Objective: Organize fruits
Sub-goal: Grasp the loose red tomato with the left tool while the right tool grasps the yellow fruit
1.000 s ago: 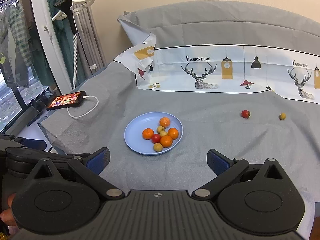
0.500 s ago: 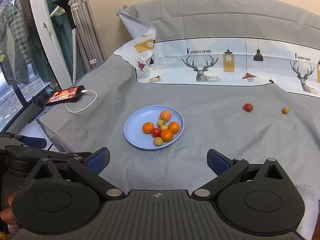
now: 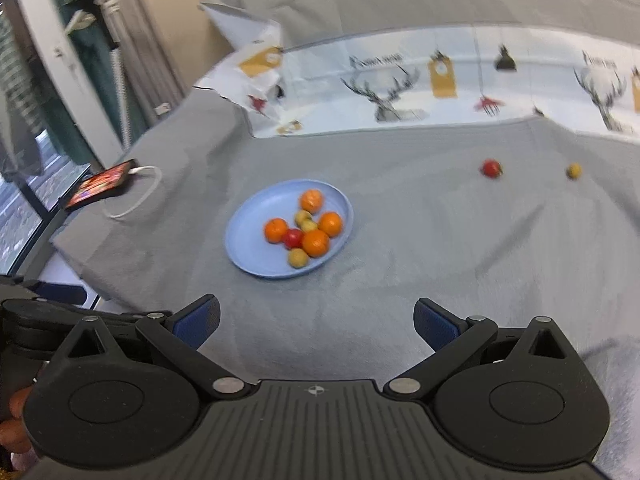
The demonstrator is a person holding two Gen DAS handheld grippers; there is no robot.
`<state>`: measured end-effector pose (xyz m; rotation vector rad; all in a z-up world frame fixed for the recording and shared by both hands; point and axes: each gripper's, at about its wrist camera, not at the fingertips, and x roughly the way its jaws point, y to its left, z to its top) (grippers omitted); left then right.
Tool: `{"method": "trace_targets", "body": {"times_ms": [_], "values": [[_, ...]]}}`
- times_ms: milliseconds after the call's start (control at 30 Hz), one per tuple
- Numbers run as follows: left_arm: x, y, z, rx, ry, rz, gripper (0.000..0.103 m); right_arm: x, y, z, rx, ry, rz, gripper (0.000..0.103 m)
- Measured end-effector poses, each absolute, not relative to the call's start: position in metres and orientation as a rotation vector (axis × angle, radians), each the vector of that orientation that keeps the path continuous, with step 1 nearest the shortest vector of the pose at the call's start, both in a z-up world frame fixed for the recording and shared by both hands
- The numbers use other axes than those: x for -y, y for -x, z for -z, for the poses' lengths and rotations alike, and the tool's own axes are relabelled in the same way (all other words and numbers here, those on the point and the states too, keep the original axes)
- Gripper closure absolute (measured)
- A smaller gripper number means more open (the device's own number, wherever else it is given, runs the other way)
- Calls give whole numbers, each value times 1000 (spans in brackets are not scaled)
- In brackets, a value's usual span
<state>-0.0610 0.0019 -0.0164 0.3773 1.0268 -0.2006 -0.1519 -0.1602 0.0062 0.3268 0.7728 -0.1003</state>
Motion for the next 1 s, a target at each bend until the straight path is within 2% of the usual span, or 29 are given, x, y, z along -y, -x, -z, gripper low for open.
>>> {"method": "trace_targets", "body": {"times_ms": [200, 433, 733, 1000], "values": [[60, 32, 38, -1072, -431, 251, 0, 220, 150, 22, -800, -421, 261, 1], [168, -12, 65, -1003, -462, 356, 0, 326, 137, 55, -767, -472, 546, 1], [339, -93, 131, -868, -499, 496, 0, 476, 55, 110, -674, -287, 776, 1], [424, -159, 202, -924, -521, 566, 0, 548, -17, 167, -678, -242, 737, 0]]}}
